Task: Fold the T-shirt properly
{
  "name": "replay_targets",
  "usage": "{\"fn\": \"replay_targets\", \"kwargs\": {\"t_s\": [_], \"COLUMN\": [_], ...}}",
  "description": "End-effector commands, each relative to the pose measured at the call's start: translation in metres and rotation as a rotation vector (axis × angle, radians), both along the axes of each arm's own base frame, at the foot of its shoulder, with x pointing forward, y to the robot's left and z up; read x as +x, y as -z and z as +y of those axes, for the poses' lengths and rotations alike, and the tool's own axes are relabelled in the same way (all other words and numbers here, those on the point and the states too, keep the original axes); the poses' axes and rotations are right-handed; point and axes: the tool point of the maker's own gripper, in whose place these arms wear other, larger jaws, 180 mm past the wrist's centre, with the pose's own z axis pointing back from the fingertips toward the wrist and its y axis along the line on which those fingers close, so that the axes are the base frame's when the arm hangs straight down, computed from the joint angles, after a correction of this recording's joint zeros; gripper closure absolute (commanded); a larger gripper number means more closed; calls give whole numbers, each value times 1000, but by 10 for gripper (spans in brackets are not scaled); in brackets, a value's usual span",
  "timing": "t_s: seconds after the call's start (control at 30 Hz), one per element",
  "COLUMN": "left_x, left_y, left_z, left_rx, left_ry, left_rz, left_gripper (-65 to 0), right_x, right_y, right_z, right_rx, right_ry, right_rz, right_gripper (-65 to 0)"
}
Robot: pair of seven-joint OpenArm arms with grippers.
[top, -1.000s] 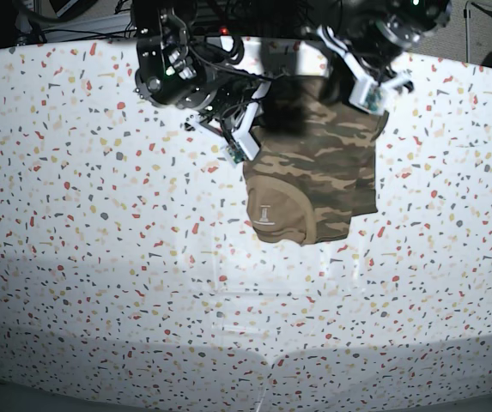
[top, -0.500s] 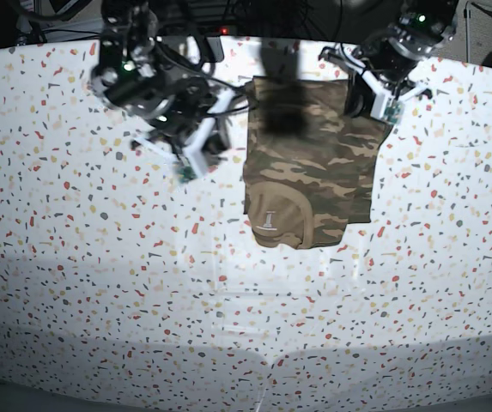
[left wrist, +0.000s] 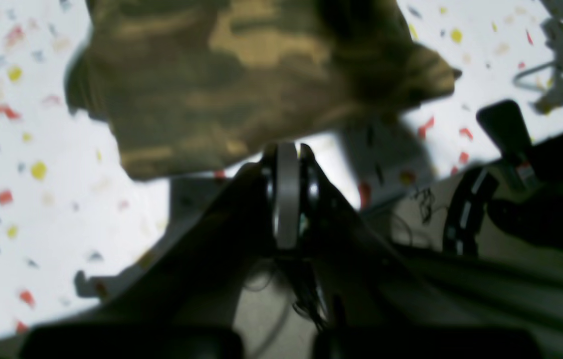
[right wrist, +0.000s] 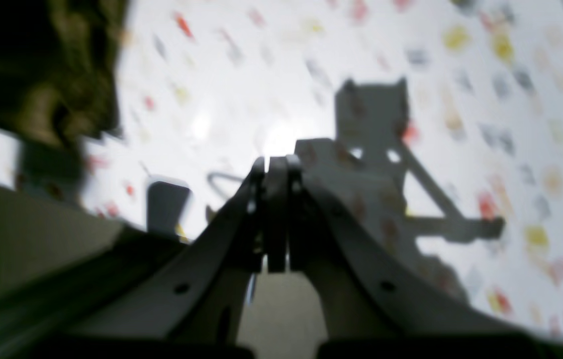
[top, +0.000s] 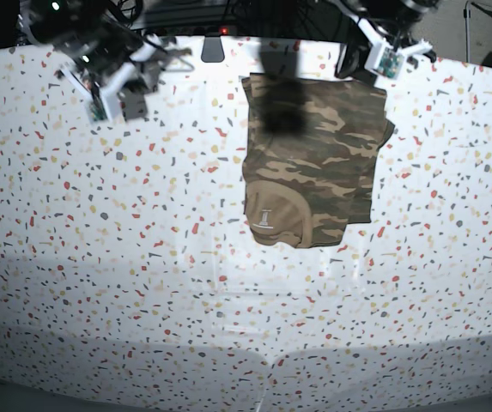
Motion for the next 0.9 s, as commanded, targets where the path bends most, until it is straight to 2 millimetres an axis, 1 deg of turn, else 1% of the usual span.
{"fn": "replay_targets", "kwargs": {"t_s": [0.0,0.2,0.27,0.4,0.5,0.57,0.63,0.73,0.87], "left_x": [-5,-42,-49,-53,-56,-61,-69,-87,-123], "left_y": [-6,11,15,18,19,25,36,61,108], "left_z": [-2,0,6,37,61,71,80,96,113], "left_rx": [-16,13,32,101,142,153,164,176,174], "left_ry": [2,12,-3,-73,-121,-135,-132,-154,-165], "left_rz": [-5,135,168,184,190,212,234,275,388], "left_gripper": [0,0,0,0,0,0,0,0,0], "right_x": [-5,-48,-63,-89,-101,-108,-116,-135,-173], "right_y": [-6,-2,-1,0,3,5,11,30,66], "right_z": [-4,-43,-53,-62,-63,-64,-64,-66,-65], "right_rx": [-5,-39,-42,-36,-47,-47,-35,5,85], "right_ry": [4,108,136,170,171,174,183,219,295], "right_rz": [-10,94,145,232,270,290,322,398,531], "right_gripper": [0,0,0,0,0,0,0,0,0]}}
